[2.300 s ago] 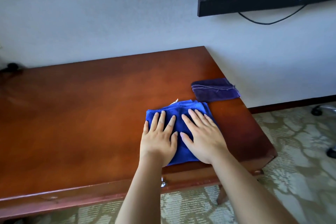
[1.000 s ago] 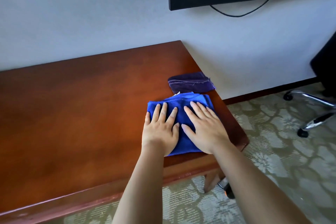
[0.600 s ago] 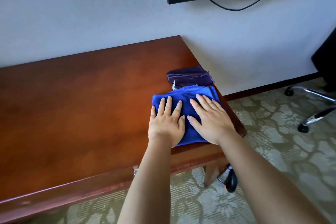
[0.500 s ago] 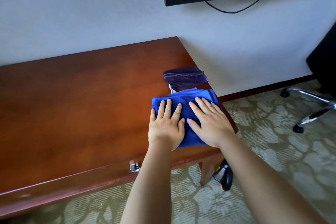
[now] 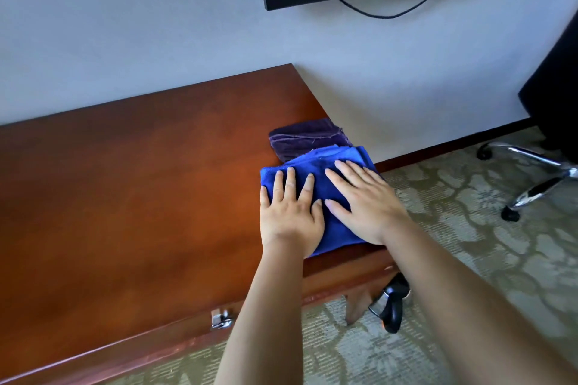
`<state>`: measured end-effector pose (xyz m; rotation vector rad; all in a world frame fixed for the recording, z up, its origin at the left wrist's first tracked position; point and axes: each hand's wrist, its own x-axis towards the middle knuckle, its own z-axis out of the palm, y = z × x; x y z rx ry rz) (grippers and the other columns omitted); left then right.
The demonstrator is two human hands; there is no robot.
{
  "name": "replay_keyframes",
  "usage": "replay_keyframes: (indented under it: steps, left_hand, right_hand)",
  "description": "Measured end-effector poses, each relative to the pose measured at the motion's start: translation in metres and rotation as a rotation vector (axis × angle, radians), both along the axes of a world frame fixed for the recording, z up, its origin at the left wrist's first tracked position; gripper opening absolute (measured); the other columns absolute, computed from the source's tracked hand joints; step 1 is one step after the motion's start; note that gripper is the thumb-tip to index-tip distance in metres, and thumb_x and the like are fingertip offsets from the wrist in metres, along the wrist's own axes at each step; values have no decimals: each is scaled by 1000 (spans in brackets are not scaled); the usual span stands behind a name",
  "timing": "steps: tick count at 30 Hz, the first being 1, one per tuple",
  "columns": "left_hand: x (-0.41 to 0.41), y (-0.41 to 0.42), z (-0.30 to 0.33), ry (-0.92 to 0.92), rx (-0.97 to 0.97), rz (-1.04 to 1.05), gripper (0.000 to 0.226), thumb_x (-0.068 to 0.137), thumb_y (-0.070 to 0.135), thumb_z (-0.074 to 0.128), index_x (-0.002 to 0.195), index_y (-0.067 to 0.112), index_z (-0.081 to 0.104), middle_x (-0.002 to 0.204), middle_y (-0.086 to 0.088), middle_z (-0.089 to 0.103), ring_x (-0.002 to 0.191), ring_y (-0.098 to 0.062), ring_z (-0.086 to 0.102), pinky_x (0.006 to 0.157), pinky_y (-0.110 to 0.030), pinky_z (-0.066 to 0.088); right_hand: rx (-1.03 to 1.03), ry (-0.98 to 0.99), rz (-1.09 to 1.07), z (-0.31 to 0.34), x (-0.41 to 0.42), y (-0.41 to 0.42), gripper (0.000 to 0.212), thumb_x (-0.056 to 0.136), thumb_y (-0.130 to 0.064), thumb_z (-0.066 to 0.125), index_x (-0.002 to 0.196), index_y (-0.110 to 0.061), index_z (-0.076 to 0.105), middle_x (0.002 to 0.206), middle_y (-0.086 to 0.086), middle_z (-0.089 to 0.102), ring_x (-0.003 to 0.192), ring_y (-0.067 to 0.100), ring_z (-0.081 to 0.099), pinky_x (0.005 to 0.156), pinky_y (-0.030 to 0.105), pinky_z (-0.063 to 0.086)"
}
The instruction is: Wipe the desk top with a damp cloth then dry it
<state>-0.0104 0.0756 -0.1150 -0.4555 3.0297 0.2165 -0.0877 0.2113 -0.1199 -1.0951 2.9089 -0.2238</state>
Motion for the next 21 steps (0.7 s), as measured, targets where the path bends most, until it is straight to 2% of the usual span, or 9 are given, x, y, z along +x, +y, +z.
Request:
replay_keyframes:
  steps: [5, 8, 12, 15, 18, 21]
  left_hand:
    - [-10, 0, -2, 5, 2, 10, 56, 102, 45, 13, 154, 31, -1, 162, -4, -10, 148, -23, -14, 119, -48, -7]
    - [-3, 4, -2, -13, 1, 3, 57, 102, 45, 12, 154, 30, -3, 162, -4, -12, 148, -24, -15, 119, -48, -7]
    - [4, 6, -1, -29, 1, -7, 57, 102, 46, 12, 154, 30, -2, 162, -4, -12, 148, -23, -15, 119, -48, -7]
    - [4, 3, 8, -111, 25, -40, 57, 103, 46, 13, 154, 29, -4, 161, -3, -15, 147, -21, -18, 119, -47, -8]
    - [14, -5, 26, -140, 100, -52, 58, 104, 43, 15, 154, 24, -7, 161, -2, -17, 147, -19, -19, 120, -42, -8]
    - [38, -13, 44, -128, 48, -65, 59, 104, 40, 20, 155, 21, -4, 161, -2, -14, 147, -18, -19, 120, -40, -7]
  right_hand:
    - [36, 27, 14, -1, -15, -2, 89, 74, -65, -6, 154, -27, 9, 162, -5, 2, 148, 10, 0, 119, 28, -2]
    - [61, 14, 9, 1, -7, 2, 78, 85, -63, 1, 154, -27, 5, 161, -5, -2, 148, 10, -4, 119, 28, -4]
    - [79, 2, 2, 4, 3, 7, 76, 87, -63, 4, 154, -26, 5, 161, -4, -3, 148, 10, -4, 119, 29, -5]
    - [131, -49, -6, 12, 7, 8, 64, 100, -53, 18, 154, -24, 0, 161, -3, -8, 147, 11, -8, 120, 31, -4]
    - [113, -167, -55, 31, 19, 8, 61, 102, -49, 18, 154, -24, -1, 161, -4, -7, 148, 10, -6, 117, 29, -2]
    - [67, -213, -63, 55, 35, 13, 62, 102, -49, 24, 154, -22, 2, 162, -4, -1, 148, 12, -1, 117, 27, 3]
